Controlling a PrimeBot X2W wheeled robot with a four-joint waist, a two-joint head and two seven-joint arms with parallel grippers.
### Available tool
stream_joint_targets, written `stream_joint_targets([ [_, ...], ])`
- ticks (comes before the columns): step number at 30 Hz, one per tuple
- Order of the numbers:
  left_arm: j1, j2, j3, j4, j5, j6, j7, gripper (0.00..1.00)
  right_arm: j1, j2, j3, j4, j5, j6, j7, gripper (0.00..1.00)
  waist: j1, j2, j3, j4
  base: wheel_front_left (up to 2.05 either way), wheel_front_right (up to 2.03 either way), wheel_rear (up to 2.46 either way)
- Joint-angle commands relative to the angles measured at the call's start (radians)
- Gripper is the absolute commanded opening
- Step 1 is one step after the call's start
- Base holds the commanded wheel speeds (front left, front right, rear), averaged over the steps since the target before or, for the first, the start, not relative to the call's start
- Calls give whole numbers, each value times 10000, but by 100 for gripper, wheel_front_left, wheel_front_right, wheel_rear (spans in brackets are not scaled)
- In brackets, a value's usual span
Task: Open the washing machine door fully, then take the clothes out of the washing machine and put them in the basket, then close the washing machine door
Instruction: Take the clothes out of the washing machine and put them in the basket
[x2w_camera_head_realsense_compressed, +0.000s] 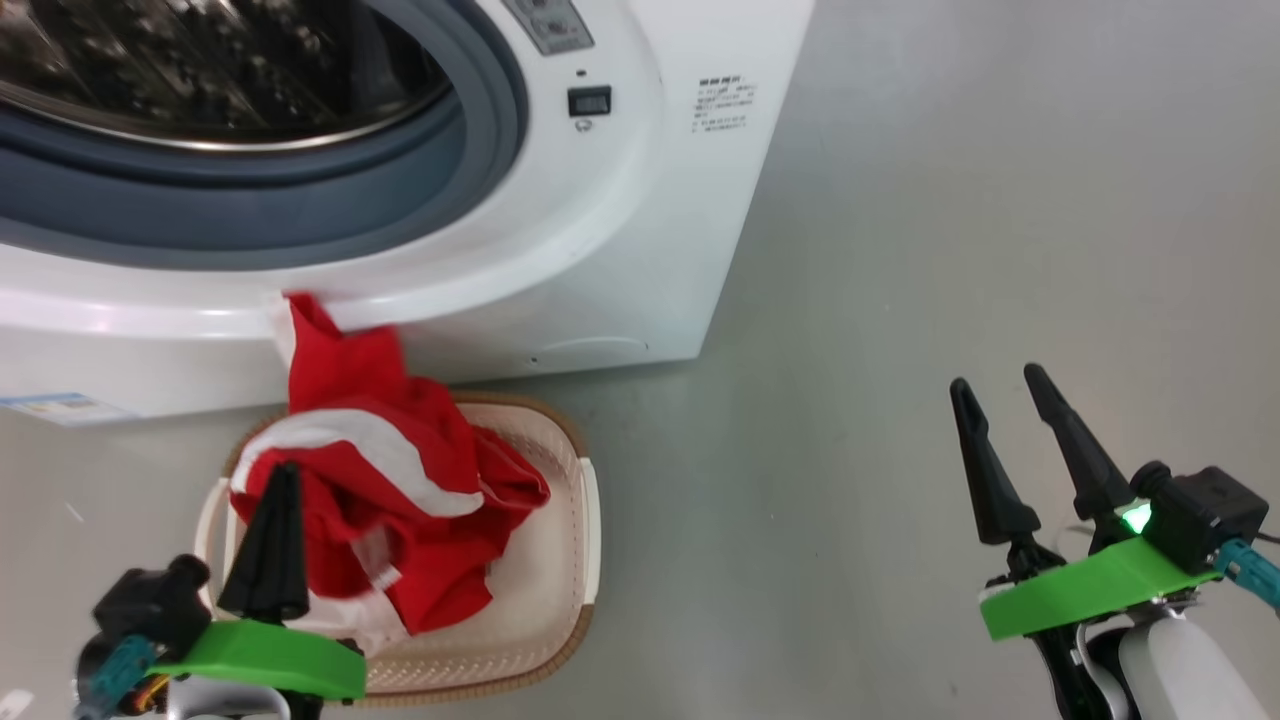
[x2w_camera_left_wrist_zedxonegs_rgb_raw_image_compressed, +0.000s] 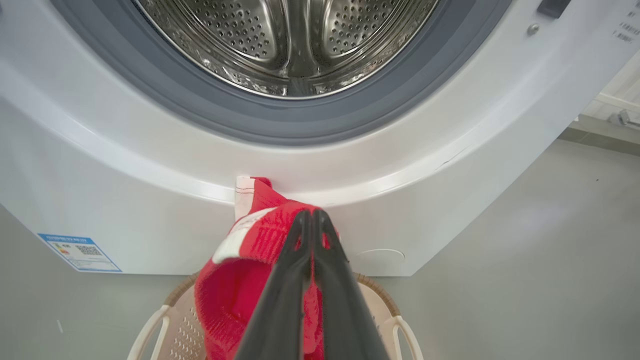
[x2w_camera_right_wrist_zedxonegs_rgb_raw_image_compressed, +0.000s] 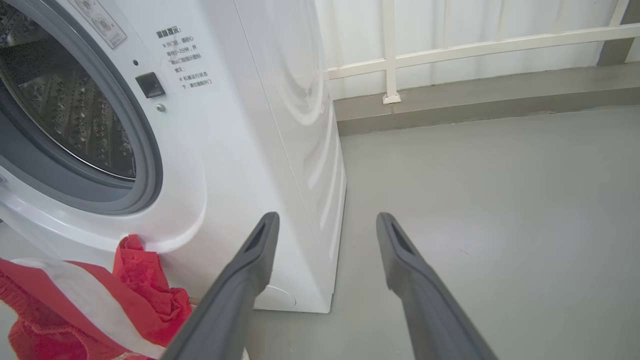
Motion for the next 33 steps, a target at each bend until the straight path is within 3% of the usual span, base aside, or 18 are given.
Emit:
stream_joint_targets([
  [1,-210,98,220,22,-4,-53,-49,0,-225,-76,235,-256,-108,63,-65,100,0,0,313,-92,0,0,0],
  [16,-1961,353,-433,3719,39,-54,-49,0,-942,62,469,-307,-88,63,-65,100,0,0,1606,-439,0,0,0],
  [33,-4147,951,-977,6194,187,-54,-49,0,-1784,337,864,-293,3,63,-65,100,0,0,3311,-802,0,0,0],
])
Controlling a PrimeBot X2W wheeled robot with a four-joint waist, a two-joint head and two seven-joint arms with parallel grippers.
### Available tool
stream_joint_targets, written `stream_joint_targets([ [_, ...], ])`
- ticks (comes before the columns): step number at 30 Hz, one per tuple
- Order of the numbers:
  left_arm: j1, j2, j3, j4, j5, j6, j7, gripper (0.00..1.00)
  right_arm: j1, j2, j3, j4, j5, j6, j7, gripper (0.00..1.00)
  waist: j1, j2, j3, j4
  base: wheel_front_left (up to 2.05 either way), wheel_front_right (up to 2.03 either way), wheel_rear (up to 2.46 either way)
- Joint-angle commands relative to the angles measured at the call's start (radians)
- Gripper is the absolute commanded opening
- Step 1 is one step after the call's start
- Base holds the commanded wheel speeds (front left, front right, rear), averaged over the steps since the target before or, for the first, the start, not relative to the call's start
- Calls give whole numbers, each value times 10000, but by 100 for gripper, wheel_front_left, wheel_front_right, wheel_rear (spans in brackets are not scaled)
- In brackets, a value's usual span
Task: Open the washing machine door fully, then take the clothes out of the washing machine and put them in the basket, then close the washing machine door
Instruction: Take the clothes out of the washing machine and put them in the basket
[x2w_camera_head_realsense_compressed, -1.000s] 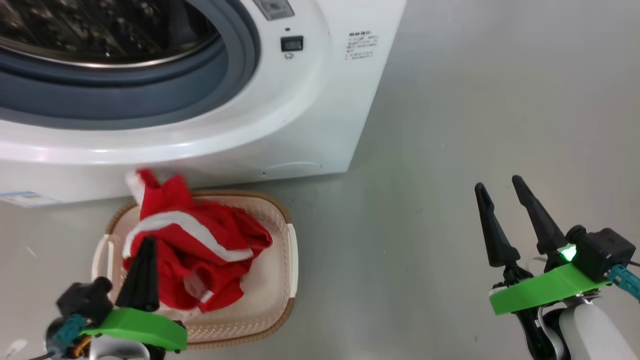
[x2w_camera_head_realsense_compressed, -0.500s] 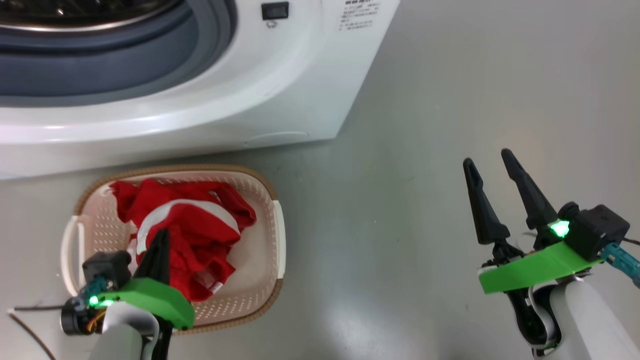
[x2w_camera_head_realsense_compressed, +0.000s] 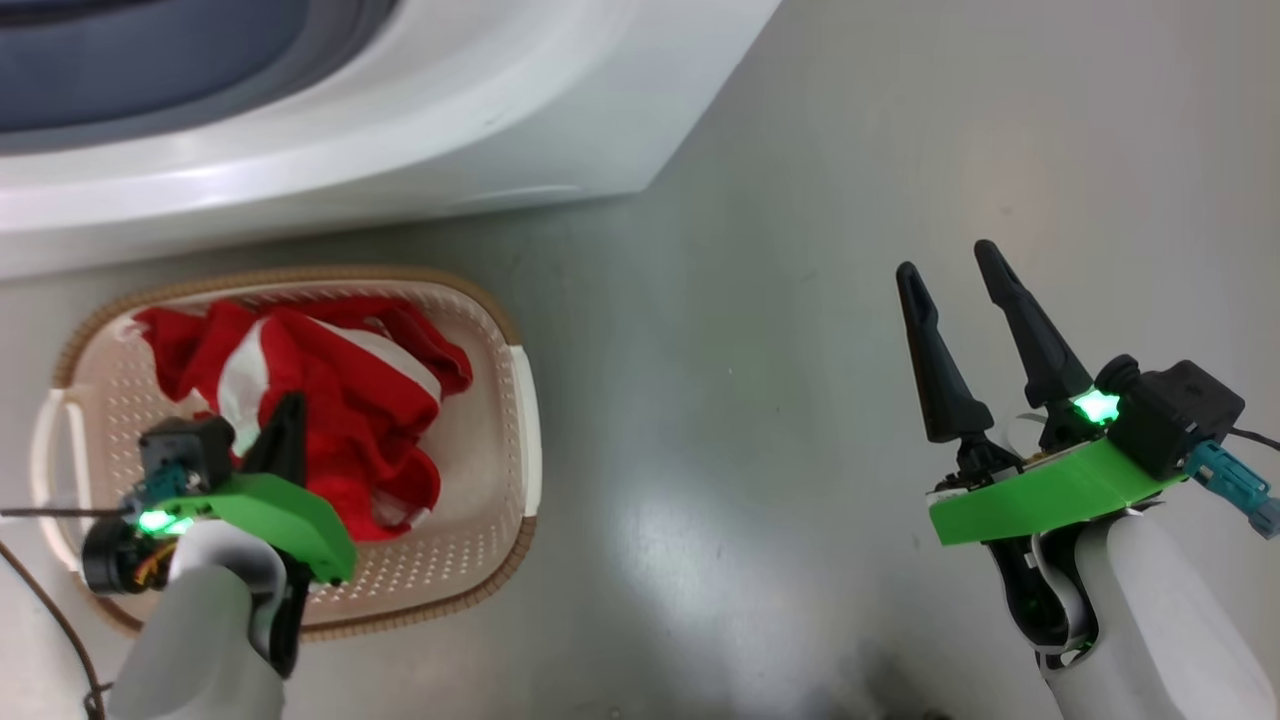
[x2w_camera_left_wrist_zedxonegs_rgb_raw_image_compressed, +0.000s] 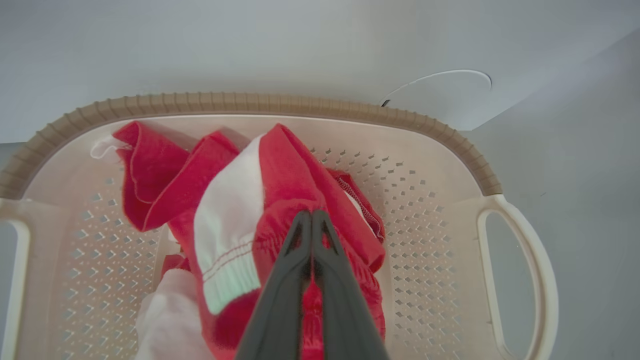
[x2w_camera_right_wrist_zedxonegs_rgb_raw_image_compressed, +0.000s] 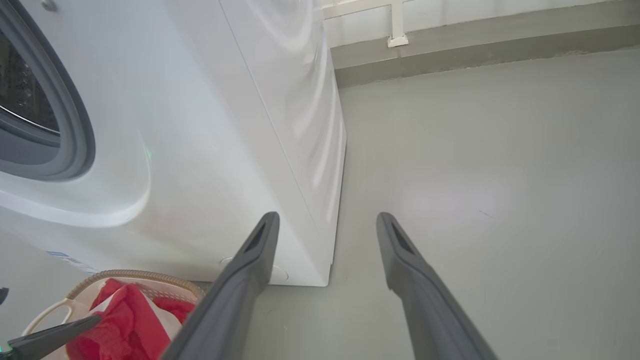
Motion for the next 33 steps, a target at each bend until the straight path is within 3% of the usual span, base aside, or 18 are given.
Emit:
stream_joint_targets([
  [1,27,387,202,49,65,-54,-51,0,16,18,247,-223,-12,63,-63,100,0,0,402,-142,0,0,0],
  [11,-415,568,37,591,-58,-54,-51,0,-200,120,302,-240,-23,63,-63,100,0,0,868,-230,0,0,0],
  [13,-495,596,-17,660,-150,-54,-51,6,-217,119,287,-221,-29,63,-63,100,0,0,907,-212,0,0,0],
  [14,-515,600,-37,678,-173,-54,-51,13,-228,116,281,-210,-28,63,-63,100,0,0,907,-205,0,0,0],
  [16,-546,610,-70,706,-215,-54,-51,36,-250,116,271,-199,-33,63,-63,100,0,0,892,-187,0,0,0],
  [18,-574,610,-93,720,-261,-54,-51,48,-266,112,262,-191,-40,63,-63,100,0,0,866,-162,0,0,0],
  [20,-592,599,-111,729,-308,-54,-51,83,-275,99,256,-180,-46,63,-63,100,0,0,825,-133,0,0,0],
  [22,-598,588,-114,710,-357,-54,-51,100,-278,82,251,-169,-53,63,-63,100,0,0,772,-105,0,0,0],
  [33,-296,510,-110,425,-600,-54,-51,100,-124,-33,179,-131,-103,63,-63,100,0,0,100,83,0,0,0],
])
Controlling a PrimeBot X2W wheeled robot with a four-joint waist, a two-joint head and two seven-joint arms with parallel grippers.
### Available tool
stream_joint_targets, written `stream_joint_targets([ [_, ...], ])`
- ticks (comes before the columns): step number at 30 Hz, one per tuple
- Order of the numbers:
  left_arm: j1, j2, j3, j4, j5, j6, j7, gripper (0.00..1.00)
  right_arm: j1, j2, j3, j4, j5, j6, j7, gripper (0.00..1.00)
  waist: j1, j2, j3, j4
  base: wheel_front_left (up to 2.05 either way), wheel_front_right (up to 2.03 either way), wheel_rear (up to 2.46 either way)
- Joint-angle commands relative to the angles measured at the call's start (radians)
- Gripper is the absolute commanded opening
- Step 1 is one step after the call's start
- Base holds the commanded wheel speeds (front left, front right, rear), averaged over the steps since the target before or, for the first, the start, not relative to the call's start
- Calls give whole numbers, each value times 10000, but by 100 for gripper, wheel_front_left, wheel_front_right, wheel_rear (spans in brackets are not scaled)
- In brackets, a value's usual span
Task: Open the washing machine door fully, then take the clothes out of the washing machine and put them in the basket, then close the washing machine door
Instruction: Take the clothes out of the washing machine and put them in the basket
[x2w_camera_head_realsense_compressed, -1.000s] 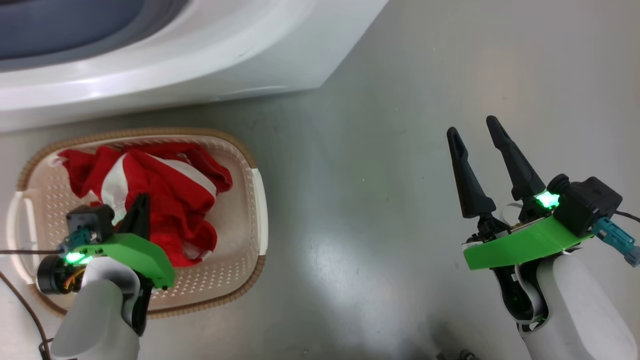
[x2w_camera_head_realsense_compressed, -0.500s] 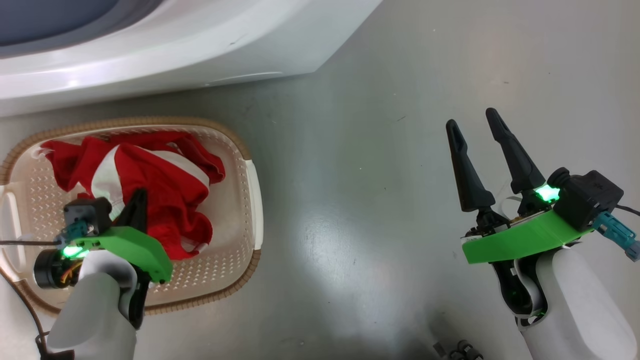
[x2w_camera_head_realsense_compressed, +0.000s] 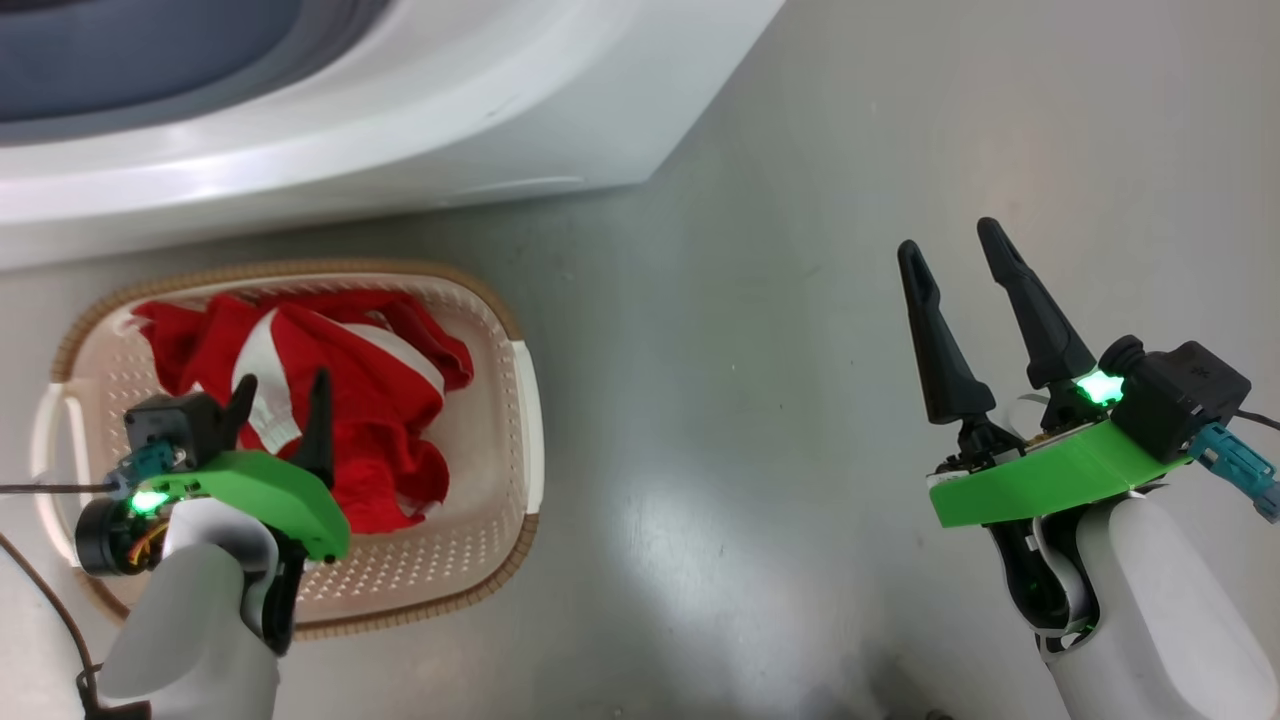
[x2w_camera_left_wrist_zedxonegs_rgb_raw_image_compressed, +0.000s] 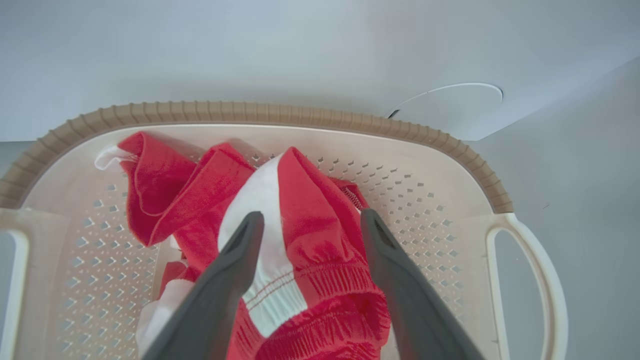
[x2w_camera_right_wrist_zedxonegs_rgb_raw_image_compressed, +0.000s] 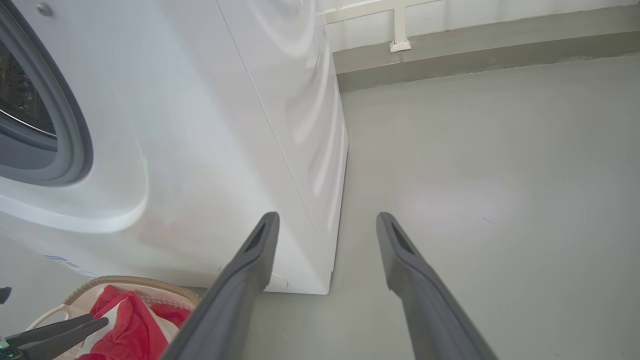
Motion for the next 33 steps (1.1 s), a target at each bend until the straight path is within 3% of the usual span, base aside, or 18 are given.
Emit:
stream_joint_targets([
  [1,395,296,233,-194,-81,-52,-51,100,235,-59,162,-180,-105,63,-63,100,0,0,-253,80,0,0,0],
  [15,1529,95,560,-1615,-360,-52,-51,100,795,-319,58,30,-116,63,-63,100,0,0,-2126,407,0,0,0],
  [33,3296,-152,1175,-4336,344,-52,-51,100,1918,-493,-160,141,-53,63,-63,100,0,0,-4076,594,0,0,0],
])
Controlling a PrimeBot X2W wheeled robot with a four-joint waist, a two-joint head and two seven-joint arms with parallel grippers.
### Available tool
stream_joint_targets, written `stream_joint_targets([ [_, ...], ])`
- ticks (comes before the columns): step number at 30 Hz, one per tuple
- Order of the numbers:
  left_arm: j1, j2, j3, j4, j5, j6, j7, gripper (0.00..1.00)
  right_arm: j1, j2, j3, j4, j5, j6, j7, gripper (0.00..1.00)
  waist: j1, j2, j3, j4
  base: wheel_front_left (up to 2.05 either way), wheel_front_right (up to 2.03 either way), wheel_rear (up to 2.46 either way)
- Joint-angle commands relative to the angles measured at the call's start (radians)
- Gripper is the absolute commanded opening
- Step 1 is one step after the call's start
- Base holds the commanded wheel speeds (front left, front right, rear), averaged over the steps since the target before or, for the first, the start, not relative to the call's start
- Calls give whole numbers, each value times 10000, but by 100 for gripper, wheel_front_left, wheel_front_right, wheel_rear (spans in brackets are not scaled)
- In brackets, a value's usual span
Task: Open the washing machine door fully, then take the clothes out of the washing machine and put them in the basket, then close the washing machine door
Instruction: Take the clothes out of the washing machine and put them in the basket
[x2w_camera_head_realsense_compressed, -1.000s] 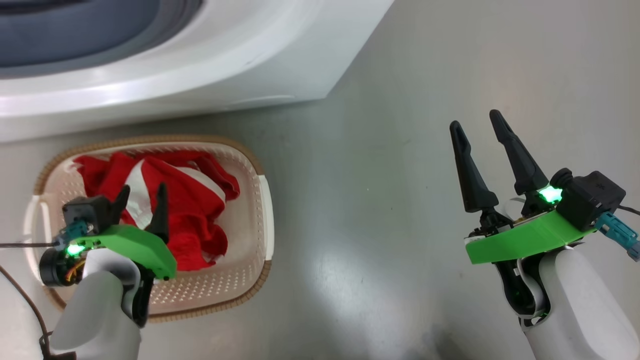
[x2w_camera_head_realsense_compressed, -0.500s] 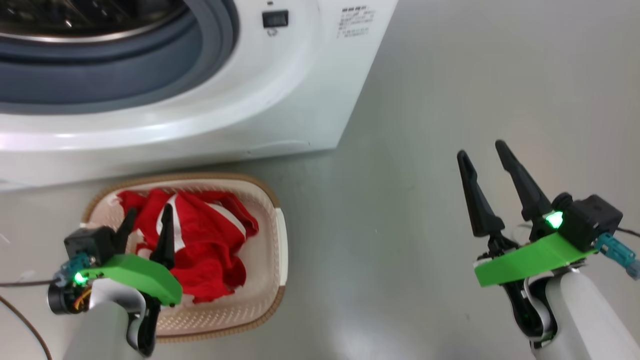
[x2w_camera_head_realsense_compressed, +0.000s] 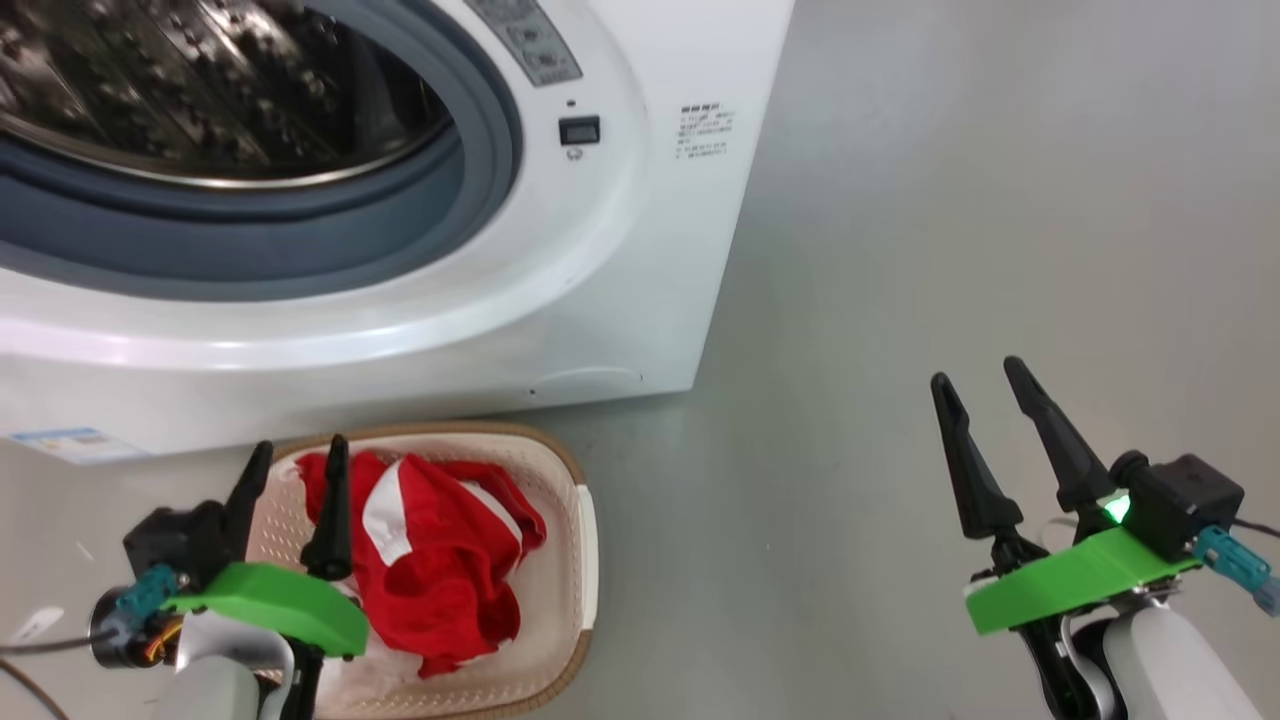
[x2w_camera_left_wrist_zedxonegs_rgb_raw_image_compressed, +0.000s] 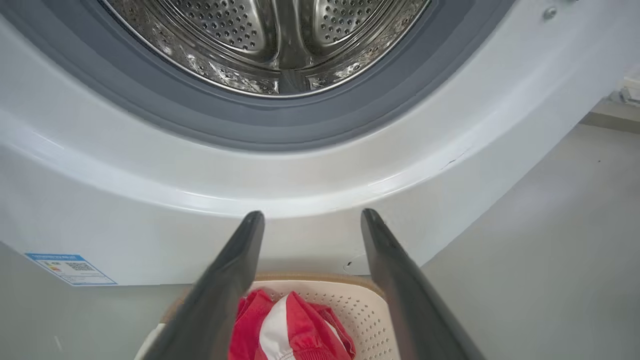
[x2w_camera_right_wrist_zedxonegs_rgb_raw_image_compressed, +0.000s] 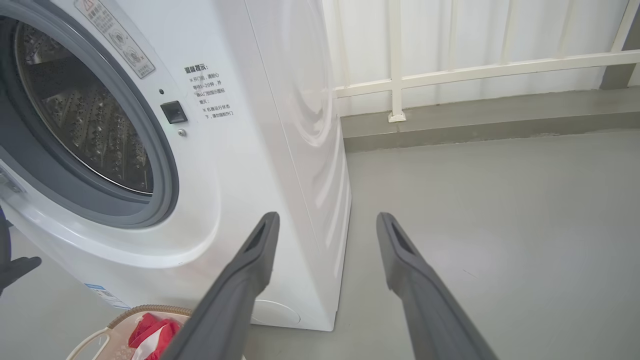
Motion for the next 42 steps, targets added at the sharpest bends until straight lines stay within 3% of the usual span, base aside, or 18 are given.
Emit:
stream_joint_targets([
  [1,344,213,364,-623,173,6,-51,100,234,-133,130,-222,-40,63,-63,100,0,0,-443,52,0,0,0],
  [20,2520,-38,677,-3975,694,6,-51,100,1439,-194,-268,-239,-47,63,-63,100,0,0,-1839,148,0,0,0],
  [42,4599,-226,912,-5348,848,6,-51,100,2499,-223,-648,-353,-75,63,-63,100,0,0,-2729,356,0,0,0],
])
